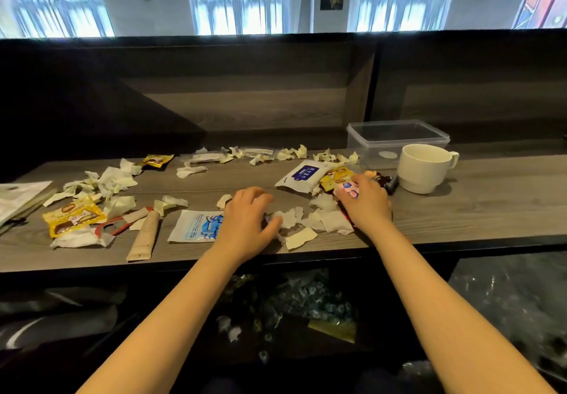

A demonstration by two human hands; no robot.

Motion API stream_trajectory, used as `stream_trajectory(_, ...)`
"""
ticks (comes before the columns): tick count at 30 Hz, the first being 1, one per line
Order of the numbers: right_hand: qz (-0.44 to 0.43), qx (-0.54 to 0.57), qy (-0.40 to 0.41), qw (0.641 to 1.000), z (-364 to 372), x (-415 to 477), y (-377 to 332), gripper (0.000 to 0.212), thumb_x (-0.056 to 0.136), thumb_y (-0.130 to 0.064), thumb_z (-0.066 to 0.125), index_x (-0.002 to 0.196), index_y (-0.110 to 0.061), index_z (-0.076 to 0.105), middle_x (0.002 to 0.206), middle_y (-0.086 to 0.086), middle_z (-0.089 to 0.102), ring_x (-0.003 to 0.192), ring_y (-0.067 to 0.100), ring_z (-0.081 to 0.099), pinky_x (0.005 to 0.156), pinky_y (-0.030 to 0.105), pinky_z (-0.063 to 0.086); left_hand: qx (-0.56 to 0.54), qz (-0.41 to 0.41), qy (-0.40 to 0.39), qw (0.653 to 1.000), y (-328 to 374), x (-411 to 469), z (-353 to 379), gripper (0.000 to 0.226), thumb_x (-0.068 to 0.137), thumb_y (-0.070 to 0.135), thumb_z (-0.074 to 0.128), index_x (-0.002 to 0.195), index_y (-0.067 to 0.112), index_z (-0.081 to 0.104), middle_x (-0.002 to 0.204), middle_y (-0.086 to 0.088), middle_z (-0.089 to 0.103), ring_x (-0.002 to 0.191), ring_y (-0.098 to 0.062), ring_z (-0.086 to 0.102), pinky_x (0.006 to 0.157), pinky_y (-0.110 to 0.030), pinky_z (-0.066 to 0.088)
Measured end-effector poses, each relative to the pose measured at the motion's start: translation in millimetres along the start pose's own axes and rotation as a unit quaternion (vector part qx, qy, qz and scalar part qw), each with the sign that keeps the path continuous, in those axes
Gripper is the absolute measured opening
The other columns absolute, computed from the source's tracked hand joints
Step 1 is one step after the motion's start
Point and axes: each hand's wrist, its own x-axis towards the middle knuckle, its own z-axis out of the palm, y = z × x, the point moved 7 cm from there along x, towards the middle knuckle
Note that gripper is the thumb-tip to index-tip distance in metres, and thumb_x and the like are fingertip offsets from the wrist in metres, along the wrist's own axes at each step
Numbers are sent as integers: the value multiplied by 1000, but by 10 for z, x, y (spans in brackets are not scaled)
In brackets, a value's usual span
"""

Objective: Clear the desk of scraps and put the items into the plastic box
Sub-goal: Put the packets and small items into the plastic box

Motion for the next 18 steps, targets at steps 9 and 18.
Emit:
stream_trajectory(9, 38, 337, 43, 940, -458, 180, 220, 53, 86, -32, 66, 131, -18, 43, 130, 6, 51, 110, 18, 53, 94, 37, 49, 29, 145, -208, 967, 1319, 456, 436, 45, 87, 42, 55, 129, 23, 53, 136, -3, 43, 127, -23, 32, 102, -44, 33)
stream_trajectory(18, 40, 300, 89, 949, -616, 215, 435, 63, 78, -30, 76, 129, -22, 42, 130, 8, 47, 115, 22, 50, 90, 36, 51, 60, 116, -336, 933, 1560, 638, 708, 35, 88, 39, 57, 116, 17, 59, 124, -9, 47, 120, -28, 35, 95, -42, 33)
